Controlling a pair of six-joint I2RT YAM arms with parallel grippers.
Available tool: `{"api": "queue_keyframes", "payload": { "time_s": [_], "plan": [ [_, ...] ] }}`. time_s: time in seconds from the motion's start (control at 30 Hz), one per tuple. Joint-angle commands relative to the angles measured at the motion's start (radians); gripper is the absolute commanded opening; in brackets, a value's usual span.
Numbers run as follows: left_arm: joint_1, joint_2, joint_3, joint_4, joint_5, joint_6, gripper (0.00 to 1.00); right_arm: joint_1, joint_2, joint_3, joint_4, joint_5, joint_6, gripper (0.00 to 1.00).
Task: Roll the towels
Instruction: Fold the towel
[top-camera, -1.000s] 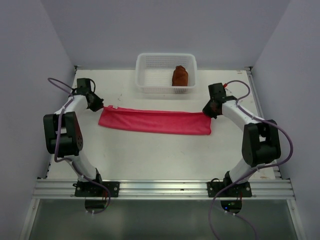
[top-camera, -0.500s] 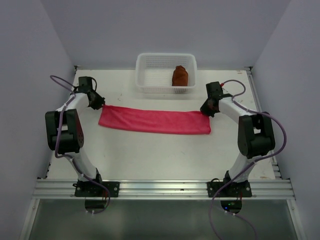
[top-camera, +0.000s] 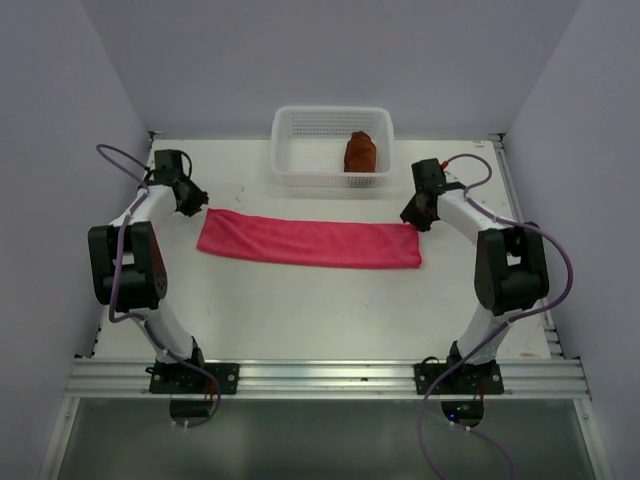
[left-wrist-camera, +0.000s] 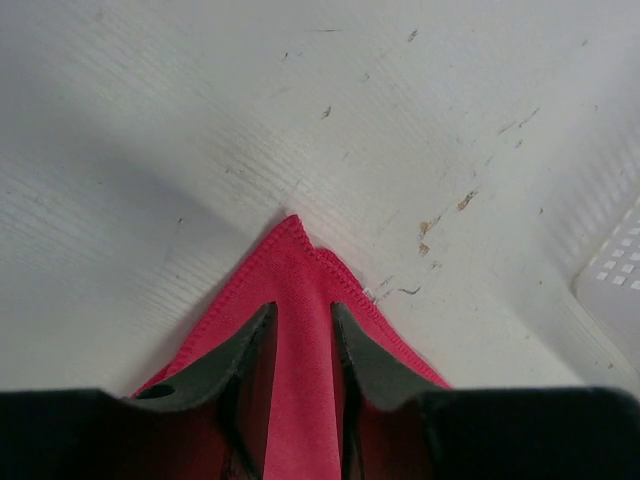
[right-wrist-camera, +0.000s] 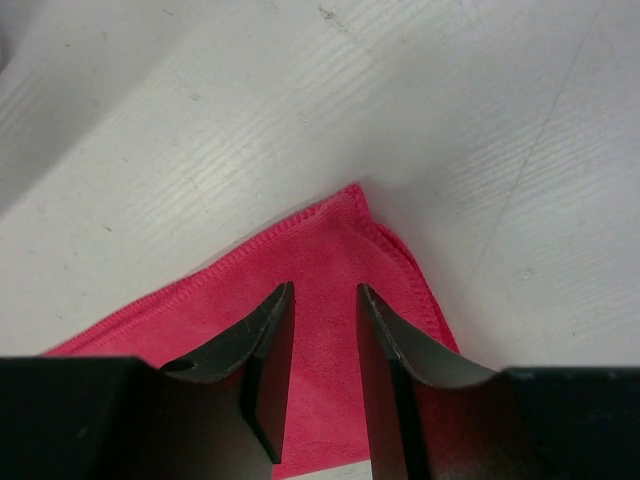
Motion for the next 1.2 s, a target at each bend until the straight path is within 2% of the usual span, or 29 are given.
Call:
{"api": "queue_keyframes", "payload": {
  "time_s": [0.0,0.23,0.33,0.43,0.57,0.73,1.0,1.17],
  "plan": [
    [-0.006,-0.100,-0.023,0.044,-0.001,0.040,0.32,-0.008,-0.062,0.029,-0.073,0.074,-0.028,0.35],
    [-0.038,-0.194,-0.083,0.048,0.027,0.066,0.33,-0.018,-0.180,-0.046,-0.113,0.103,-0.061,0.40],
    [-0.054,-0.240,-0.141,0.057,0.028,0.081,0.33,-0.031,-0.246,-0.121,-0.118,0.063,-0.062,0.42],
    [-0.055,-0.264,-0.225,0.070,0.103,0.087,0.33,-0.045,-0.321,-0.242,-0.092,-0.013,-0.053,0.42],
    [-0.055,-0.263,-0.270,0.056,0.128,0.098,0.33,-0.064,-0.370,-0.322,-0.047,-0.089,-0.042,0.42],
    [-0.057,-0.255,-0.325,0.078,0.163,0.089,0.33,-0.149,-0.347,-0.399,0.071,-0.279,-0.036,0.45],
    [-0.055,-0.304,-0.315,0.061,0.156,0.109,0.33,-0.174,-0.283,-0.381,0.135,-0.299,-0.108,0.50],
    [-0.057,-0.352,-0.308,0.036,0.093,0.148,0.33,-0.174,-0.208,-0.332,0.117,-0.301,-0.182,0.52]
  ]
}}
